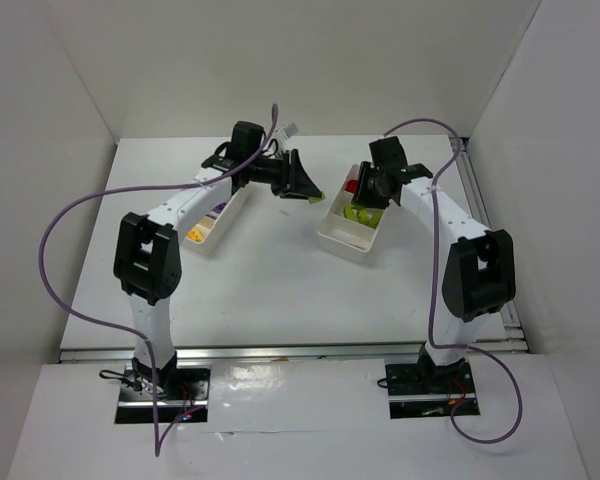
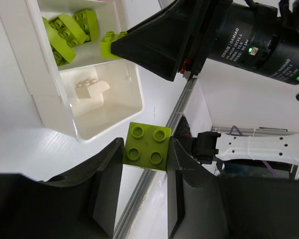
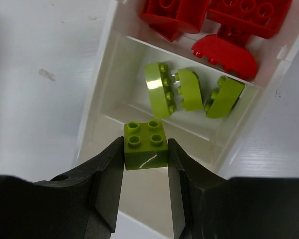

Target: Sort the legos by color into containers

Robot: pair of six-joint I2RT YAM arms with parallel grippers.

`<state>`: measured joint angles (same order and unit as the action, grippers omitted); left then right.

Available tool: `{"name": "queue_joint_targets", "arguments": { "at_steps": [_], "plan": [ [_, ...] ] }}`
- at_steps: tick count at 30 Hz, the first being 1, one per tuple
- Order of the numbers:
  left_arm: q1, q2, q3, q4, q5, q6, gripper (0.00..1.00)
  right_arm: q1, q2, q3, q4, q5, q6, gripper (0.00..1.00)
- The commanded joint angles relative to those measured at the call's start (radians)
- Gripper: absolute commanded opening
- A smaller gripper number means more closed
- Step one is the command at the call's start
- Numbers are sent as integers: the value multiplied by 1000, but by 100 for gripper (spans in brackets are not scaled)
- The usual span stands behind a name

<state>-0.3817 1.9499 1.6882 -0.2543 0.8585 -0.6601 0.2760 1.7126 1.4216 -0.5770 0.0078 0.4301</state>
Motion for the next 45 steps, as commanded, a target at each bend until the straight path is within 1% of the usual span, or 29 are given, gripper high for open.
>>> {"name": "queue_joint_targets", "arguments": {
  "at_steps": [1, 3, 4, 5, 6, 9, 10, 13, 16, 19, 20, 21, 24, 27, 28, 29, 31, 33, 34, 36, 37, 38, 40, 43, 45],
  "plan": [
    [-22, 53, 88, -19, -24, -4, 0, -8, 16, 36, 3, 78, 9, 22],
    [-31, 75, 125, -19, -33, -15, 0, -8, 16, 25, 26, 78, 9, 30],
    [-40, 86, 137, -19, -33, -27, 0, -17, 28, 25, 26, 78, 9, 38],
    [-40, 108, 148, -19, -33, -27, 0, -17, 28, 25, 38, 78, 9, 53],
    [-40, 119, 159, -19, -33, -36, 0, -17, 41, 25, 49, 89, 9, 60],
    [-49, 144, 192, -19, -33, -49, 0, -17, 41, 59, 49, 98, 9, 72],
    [-49, 159, 209, -19, -33, -59, 0, -17, 41, 59, 49, 98, 9, 74],
    [-60, 200, 241, -19, -33, -68, 0, -26, 18, 71, 19, 124, -1, 75],
    [-83, 242, 303, -10, -64, -78, 0, -35, -69, 44, 8, 191, -1, 74],
    [-126, 322, 398, -10, -102, -87, 0, -79, -175, -6, -1, 259, -1, 74],
    [-141, 348, 457, -10, -127, -98, 0, -93, -200, -18, -1, 270, -1, 74],
    [-141, 398, 484, -10, -139, -111, 0, -106, -249, -42, -10, 293, -1, 74],
    [-166, 463, 569, -10, -197, -122, 0, -156, -344, -76, -20, 316, -1, 73],
    [-175, 515, 613, -10, -240, -134, 1, -202, -401, -101, -41, 330, -1, 73],
    [-175, 515, 622, -10, -240, -134, 8, -211, -425, -101, -55, 339, -10, 73],
    [-175, 530, 622, -10, -240, -134, 31, -225, -426, -101, -70, 339, -10, 73],
    [-175, 531, 631, -10, -240, -144, 48, -234, -438, -101, -80, 348, -10, 73],
    [-175, 540, 631, -10, -240, -144, 62, -235, -447, -110, -89, 348, -10, 73],
    [-175, 540, 631, -10, -240, -144, 72, -235, -447, -110, -89, 348, -10, 73],
    [-175, 540, 631, -10, -231, -144, 84, -235, -447, -110, -89, 348, -10, 74],
    [-175, 540, 631, 0, -231, -144, 100, -235, -447, -110, -89, 348, -10, 76],
    [-175, 540, 631, 0, -231, -144, 100, -235, -447, -110, -89, 348, -10, 76],
    [-175, 531, 642, 0, -207, -144, 100, -235, -436, -101, -89, 348, -10, 80],
    [-175, 491, 642, 0, -182, -144, 100, -235, -436, -90, -89, 348, -10, 100],
    [-175, 411, 622, 0, -173, -116, 100, -235, -427, -70, -112, 398, 8, 100]
  ]
}}
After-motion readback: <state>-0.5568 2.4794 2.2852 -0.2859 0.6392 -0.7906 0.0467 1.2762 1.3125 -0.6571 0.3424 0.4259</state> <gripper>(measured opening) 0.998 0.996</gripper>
